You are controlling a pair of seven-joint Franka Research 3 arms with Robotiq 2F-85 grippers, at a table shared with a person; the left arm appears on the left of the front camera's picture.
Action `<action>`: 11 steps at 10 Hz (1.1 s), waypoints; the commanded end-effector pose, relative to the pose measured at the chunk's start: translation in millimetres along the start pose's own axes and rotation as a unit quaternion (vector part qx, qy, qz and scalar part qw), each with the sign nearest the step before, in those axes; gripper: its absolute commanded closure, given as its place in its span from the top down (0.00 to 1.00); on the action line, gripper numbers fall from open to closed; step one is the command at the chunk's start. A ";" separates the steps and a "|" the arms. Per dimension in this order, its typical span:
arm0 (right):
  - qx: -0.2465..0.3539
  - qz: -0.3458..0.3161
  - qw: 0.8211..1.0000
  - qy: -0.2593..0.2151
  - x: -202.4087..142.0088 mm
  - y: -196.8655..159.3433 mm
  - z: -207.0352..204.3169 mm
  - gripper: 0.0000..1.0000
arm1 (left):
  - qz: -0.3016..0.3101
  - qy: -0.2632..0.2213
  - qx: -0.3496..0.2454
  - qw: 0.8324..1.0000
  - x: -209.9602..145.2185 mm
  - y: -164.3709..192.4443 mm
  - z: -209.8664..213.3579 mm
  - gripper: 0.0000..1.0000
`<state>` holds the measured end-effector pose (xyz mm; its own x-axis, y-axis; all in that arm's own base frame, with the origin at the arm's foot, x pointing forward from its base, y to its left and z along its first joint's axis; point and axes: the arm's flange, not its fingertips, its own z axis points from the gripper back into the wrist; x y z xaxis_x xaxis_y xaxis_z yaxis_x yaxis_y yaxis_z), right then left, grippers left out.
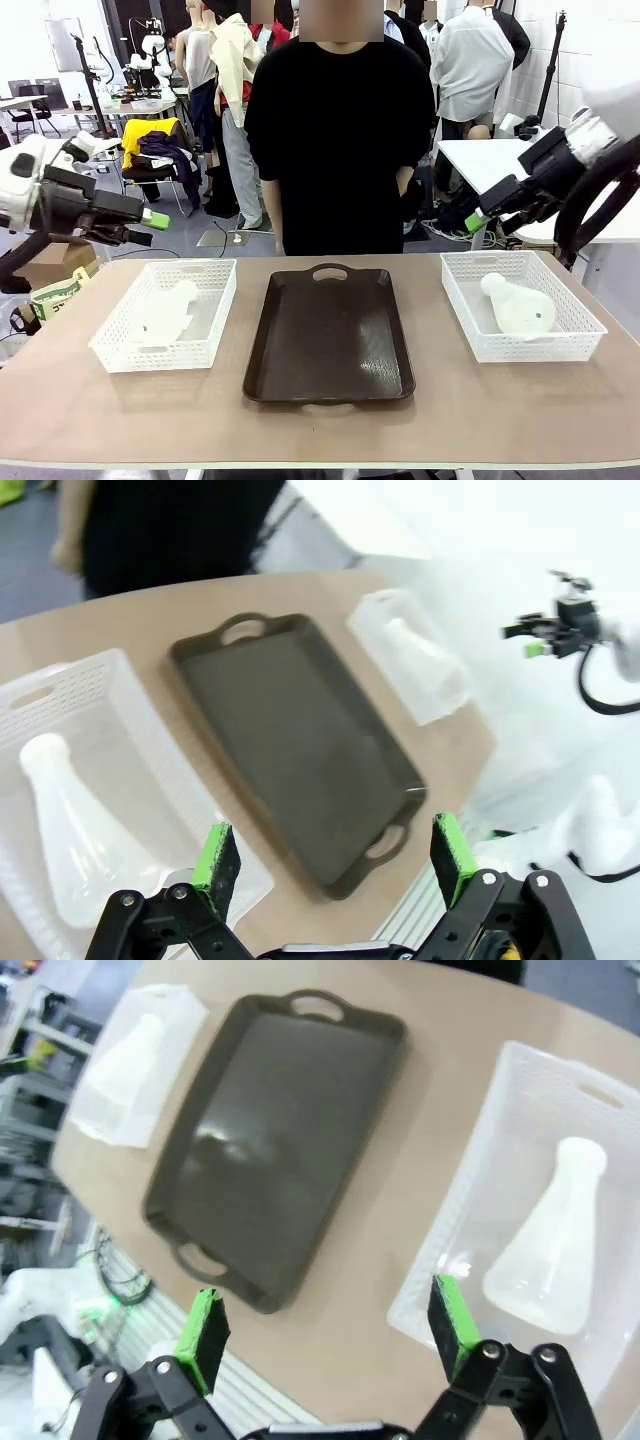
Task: Prepare the laboratory tools.
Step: Pick up the Big flask that the person points to.
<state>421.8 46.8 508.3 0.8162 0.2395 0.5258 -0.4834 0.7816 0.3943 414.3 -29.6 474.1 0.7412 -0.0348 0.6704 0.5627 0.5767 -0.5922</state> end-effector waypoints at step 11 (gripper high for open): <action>0.312 -0.128 0.941 -0.035 -34.2 -114.9 -10.0 1.00 | 0.123 -0.035 -0.240 0.962 -27.3 103.7 11.1 1.00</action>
<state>446.6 -41.6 438.2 0.9177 0.0622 0.3923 -0.3884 0.3474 0.8535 444.3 38.3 396.2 0.8466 0.1242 0.5175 0.5002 0.1463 -0.8535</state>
